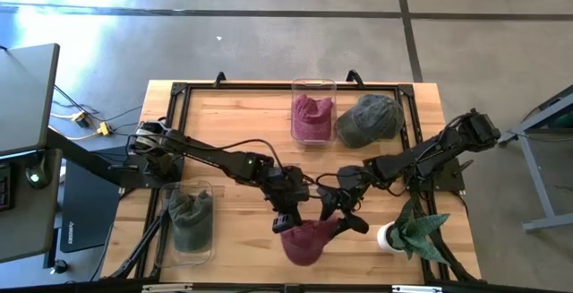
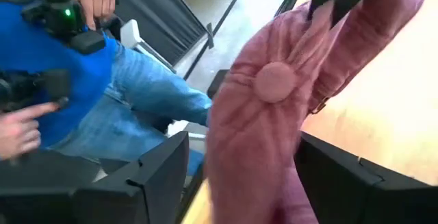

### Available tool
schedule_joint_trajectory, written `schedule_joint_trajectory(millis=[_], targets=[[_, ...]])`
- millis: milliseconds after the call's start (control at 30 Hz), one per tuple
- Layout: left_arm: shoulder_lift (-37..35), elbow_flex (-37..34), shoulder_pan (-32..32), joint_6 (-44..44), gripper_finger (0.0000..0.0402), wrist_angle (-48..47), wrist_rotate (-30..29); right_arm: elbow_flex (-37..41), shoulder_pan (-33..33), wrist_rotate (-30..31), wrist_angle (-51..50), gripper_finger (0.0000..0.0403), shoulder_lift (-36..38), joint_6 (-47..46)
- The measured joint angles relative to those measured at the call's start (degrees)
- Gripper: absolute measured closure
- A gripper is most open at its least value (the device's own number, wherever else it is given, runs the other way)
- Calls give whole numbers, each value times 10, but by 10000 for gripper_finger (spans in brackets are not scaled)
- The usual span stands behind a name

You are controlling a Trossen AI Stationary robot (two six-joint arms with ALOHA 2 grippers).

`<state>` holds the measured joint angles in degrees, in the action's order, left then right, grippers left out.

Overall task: Pick & Place hat
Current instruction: Put the maroon cap into the top transparent bin

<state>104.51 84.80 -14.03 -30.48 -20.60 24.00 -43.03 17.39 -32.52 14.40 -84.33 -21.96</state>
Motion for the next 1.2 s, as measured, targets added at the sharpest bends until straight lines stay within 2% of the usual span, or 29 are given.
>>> schedule_joint_trajectory(millis=[100,167,367,433,533,633,733,867,933,1033,1133,1200], targets=[[-5,1,-9,-2,401,10,-30,0,0,-8,0,182,1,-26],[-5,0,-17,-12,401,3,-53,0,0,-10,1,215,4,-43],[-41,0,-29,-30,401,9,-128,1,0,-28,24,367,41,-88],[-50,0,-32,-32,401,29,-138,1,0,-43,34,392,60,-88],[-62,0,-33,-32,396,69,-143,1,-3,-52,42,380,89,-106],[-63,1,-32,-27,370,131,-120,1,-13,-71,41,394,114,-112],[-63,1,-29,-15,320,155,-121,1,-25,-81,38,395,134,-121],[-63,0,-10,5,234,152,-117,1,-47,-101,34,398,149,-134],[-62,0,4,4,192,155,-103,1,-58,-110,34,398,151,-141],[-62,0,24,5,144,158,-41,1,-80,-118,34,399,151,-151],[-62,0,38,37,125,154,21,1,-103,-121,34,399,151,-154],[-54,1,46,75,125,149,26,0,-118,-130,34,399,151,-159]])
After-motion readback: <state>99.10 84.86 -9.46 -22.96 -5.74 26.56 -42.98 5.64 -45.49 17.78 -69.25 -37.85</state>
